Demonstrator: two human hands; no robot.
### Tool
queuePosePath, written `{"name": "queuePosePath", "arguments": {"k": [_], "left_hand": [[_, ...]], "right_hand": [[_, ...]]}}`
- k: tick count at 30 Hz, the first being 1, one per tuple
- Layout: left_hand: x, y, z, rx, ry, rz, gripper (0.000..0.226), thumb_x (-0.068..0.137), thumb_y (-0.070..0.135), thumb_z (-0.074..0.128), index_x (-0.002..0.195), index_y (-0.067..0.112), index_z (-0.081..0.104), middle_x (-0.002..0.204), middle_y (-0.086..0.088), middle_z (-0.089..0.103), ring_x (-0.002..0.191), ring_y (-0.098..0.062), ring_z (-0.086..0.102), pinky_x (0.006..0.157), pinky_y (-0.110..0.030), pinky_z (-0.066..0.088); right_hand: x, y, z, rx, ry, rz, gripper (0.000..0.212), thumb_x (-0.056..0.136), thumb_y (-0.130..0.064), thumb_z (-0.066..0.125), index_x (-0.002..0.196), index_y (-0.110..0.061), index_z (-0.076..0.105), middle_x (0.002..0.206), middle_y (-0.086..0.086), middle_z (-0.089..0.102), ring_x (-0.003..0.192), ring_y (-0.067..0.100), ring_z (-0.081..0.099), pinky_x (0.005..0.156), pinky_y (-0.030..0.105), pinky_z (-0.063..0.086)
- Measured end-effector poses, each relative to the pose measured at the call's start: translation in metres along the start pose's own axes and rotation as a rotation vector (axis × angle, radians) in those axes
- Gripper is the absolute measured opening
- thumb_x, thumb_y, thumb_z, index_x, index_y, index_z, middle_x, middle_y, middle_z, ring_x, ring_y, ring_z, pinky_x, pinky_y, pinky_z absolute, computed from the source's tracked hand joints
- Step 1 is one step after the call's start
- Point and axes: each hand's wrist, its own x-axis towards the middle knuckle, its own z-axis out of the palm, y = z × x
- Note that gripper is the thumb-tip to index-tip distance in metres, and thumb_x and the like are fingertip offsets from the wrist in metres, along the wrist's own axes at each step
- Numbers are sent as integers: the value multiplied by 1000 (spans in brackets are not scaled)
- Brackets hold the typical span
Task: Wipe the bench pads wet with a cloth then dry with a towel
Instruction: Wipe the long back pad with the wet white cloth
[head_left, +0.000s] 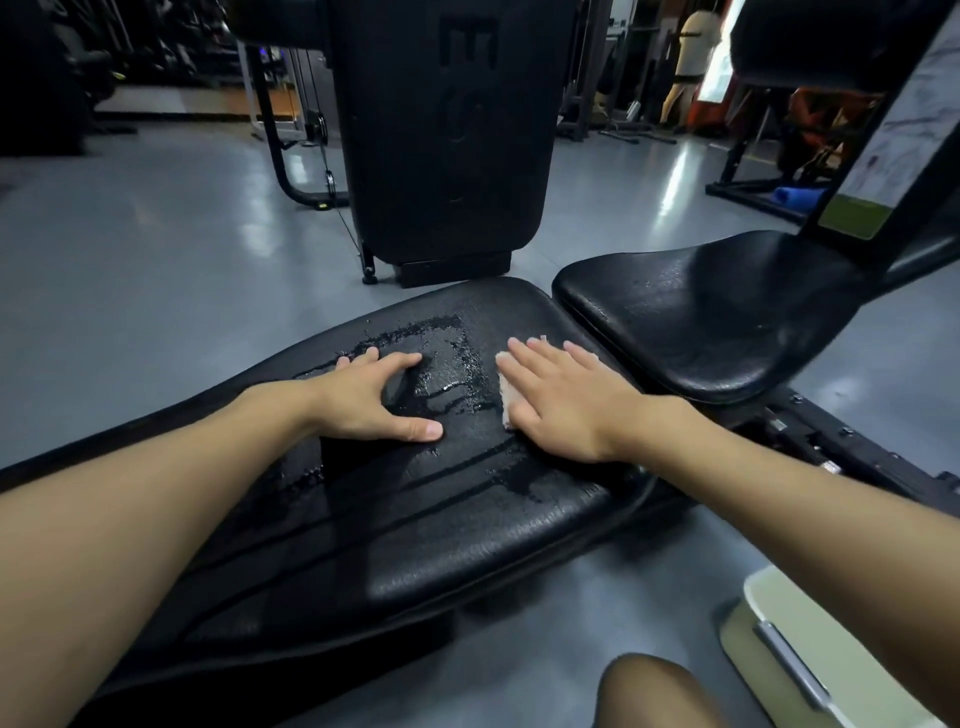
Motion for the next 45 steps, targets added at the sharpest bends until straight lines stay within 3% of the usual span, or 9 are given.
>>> {"name": "queuePosePath", "arguments": {"k": [5, 10, 13, 18, 21, 27, 34, 39, 45], "left_hand": [[-7, 4, 1, 2, 9, 6, 137, 34, 105, 54, 153, 50, 14, 167, -13, 6, 154, -30, -8, 124, -52, 5], [-27, 11, 2, -3, 87, 78, 144, 31, 106, 44, 154, 33, 29, 164, -14, 21, 154, -24, 10, 124, -43, 15], [-33, 10, -9, 27, 93, 71, 133, 38, 98, 47, 153, 33, 32, 163, -12, 22, 152, -26, 14, 123, -44, 19], [-23, -7, -8, 75, -28, 32, 149, 27, 107, 45, 157, 42, 12, 167, -14, 8, 154, -30, -1, 124, -50, 11], [-18, -11, -5, 59, -1, 62, 150, 26, 108, 43, 157, 40, 14, 166, -15, 12, 154, -29, 0, 124, -50, 11], [-10, -18, 2, 50, 10, 37, 144, 24, 109, 43, 152, 49, 14, 167, -8, 8, 154, -32, -2, 120, -60, 16], [-1, -27, 5, 19, 26, 45, 127, 26, 108, 48, 139, 62, 12, 167, 0, 9, 155, -23, -3, 116, -66, 20], [-6, -21, 0, 9, 16, 70, 139, 27, 106, 49, 150, 47, 20, 166, -8, 15, 154, -25, -1, 123, -52, 13], [-15, -6, -9, 44, -4, 51, 139, 35, 101, 53, 153, 34, 22, 164, -10, 19, 154, -26, 4, 125, -44, 4]], "right_hand": [[-70, -9, 9, -54, 5, 12, 94, 75, -55, -14, 160, -22, 7, 168, -1, 1, 154, 16, -1, 123, 37, -3], [-97, -10, 21, -72, 42, -8, 82, 86, -54, -4, 160, -21, 11, 168, 0, 7, 155, 18, 3, 122, 36, -4], [-86, -10, 18, -100, 5, 4, 89, 79, -57, -12, 160, -24, 4, 168, -4, -3, 154, 14, -6, 121, 34, -8], [-34, -12, 11, -71, -8, 33, 87, 83, -59, -9, 160, -21, 5, 168, -2, -3, 154, 14, -5, 123, 38, -5], [20, -10, 7, -62, -22, 49, 65, 102, -49, 14, 160, -20, 5, 168, 0, -3, 154, 15, -5, 124, 40, -4], [141, -2, -5, -32, -48, 89, 68, 101, -50, 23, 160, -20, 8, 168, 2, -2, 154, 18, -4, 123, 45, -4], [217, -1, -12, -43, -40, 142, 65, 97, -48, 17, 152, -18, 33, 162, 7, 27, 150, 25, 19, 122, 50, 10], [176, -6, -5, 2, -28, 83, 63, 103, -43, 15, 159, -16, 15, 168, 5, 3, 154, 21, 0, 123, 45, -2], [63, -23, 3, -40, -45, -25, 62, 104, -41, 17, 160, -16, 6, 168, 4, -2, 154, 20, -3, 124, 43, -2]]}}
